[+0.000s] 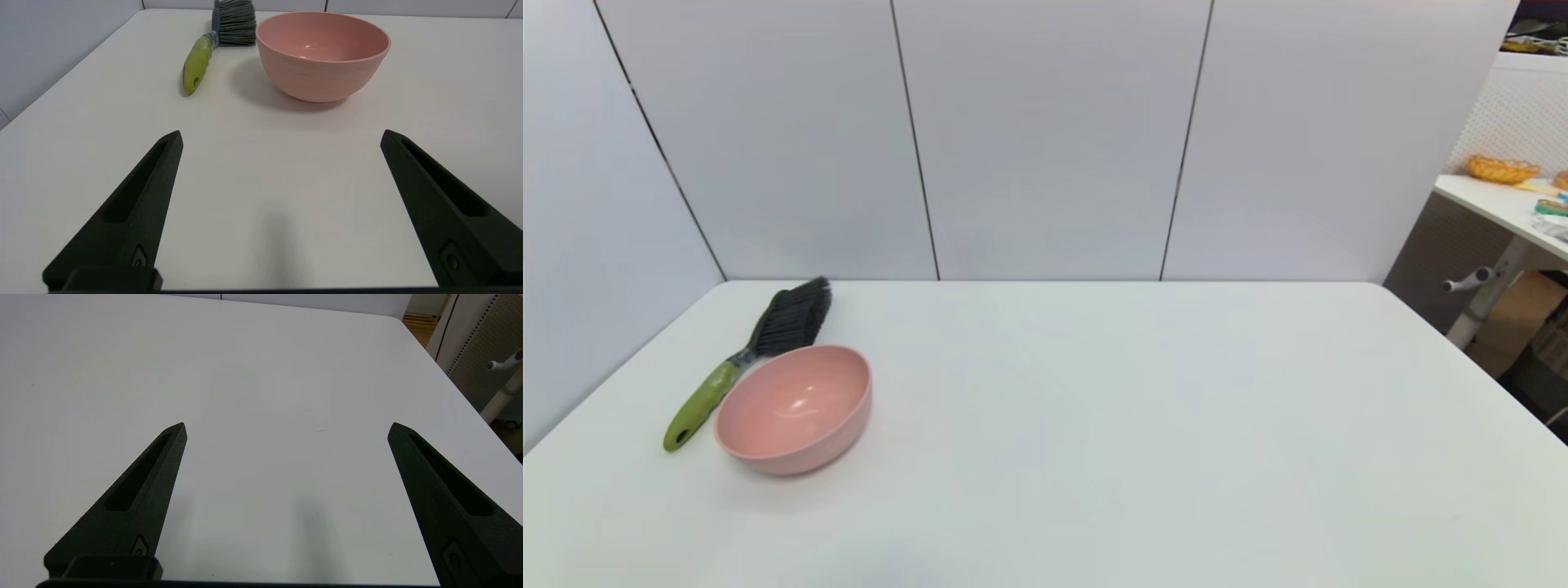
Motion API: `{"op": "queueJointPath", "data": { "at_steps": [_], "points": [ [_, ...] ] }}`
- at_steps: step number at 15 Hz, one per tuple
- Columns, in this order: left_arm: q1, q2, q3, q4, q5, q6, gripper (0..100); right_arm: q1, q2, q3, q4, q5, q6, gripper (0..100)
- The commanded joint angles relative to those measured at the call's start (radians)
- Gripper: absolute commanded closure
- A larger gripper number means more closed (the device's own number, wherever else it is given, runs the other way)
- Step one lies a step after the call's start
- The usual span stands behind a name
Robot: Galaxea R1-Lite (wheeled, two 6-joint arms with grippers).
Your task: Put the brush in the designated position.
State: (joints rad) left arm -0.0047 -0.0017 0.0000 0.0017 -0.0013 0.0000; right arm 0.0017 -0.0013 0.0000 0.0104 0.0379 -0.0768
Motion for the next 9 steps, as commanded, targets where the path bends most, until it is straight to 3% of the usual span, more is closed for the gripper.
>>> {"op": "queueJointPath", "data": {
  "at_steps": [1,9],
  "points": [
    [0.000,0.002,0.000,0.000,0.000,0.000,0,0.000,0.001,0.002,-0.001,0.000,-0.001,0],
    [0.000,0.002,0.000,0.000,0.000,0.000,0,0.000,0.001,0.002,0.000,0.000,0.000,0]
  ]
}}
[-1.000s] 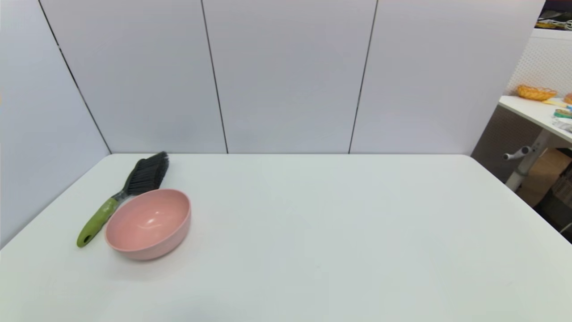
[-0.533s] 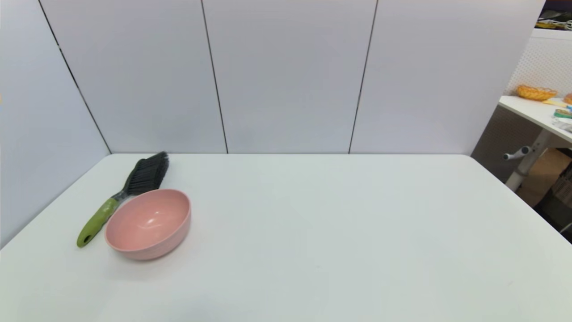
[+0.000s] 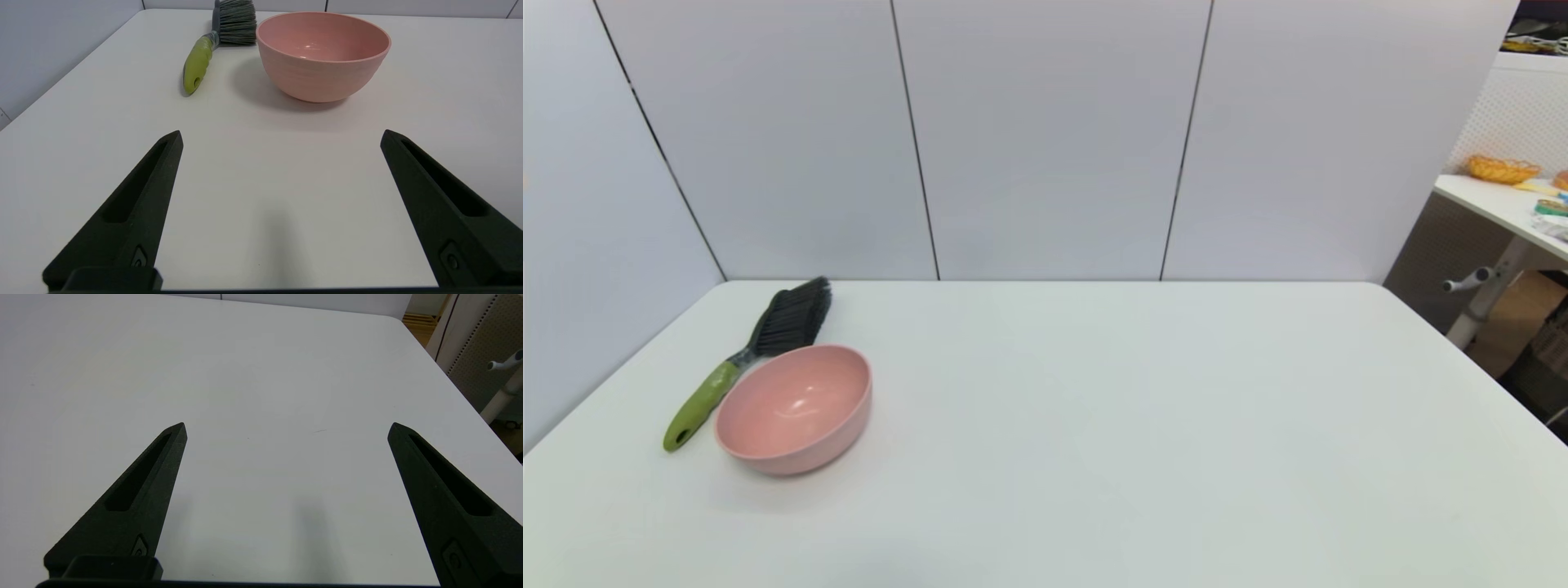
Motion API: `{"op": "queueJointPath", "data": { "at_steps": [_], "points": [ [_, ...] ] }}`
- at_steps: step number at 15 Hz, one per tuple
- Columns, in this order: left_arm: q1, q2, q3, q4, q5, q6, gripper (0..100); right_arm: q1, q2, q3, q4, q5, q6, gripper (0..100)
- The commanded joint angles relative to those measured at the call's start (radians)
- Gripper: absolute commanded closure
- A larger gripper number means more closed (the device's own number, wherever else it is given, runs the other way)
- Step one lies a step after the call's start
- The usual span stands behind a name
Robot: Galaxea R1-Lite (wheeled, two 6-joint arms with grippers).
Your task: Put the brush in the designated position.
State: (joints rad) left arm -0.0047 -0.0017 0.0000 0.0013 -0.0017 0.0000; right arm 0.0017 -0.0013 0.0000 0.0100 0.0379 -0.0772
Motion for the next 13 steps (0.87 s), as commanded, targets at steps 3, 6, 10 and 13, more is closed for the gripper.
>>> {"op": "queueJointPath", "data": {
  "at_steps": [3,6,10,13],
  "points": [
    [0.000,0.002,0.000,0.000,0.000,0.000,0,0.000,0.001,0.002,0.001,0.002,-0.012,0],
    [0.000,0.002,0.000,0.000,0.000,0.000,0,0.000,0.001,0.002,0.001,0.002,-0.010,0],
    [0.000,0.002,0.000,0.000,0.000,0.000,0,0.000,0.001,0.002,0.001,0.000,-0.009,0],
    [0.000,0.002,0.000,0.000,0.000,0.000,0,0.000,0.001,0.002,0.001,0.000,-0.006,0]
  ]
}}
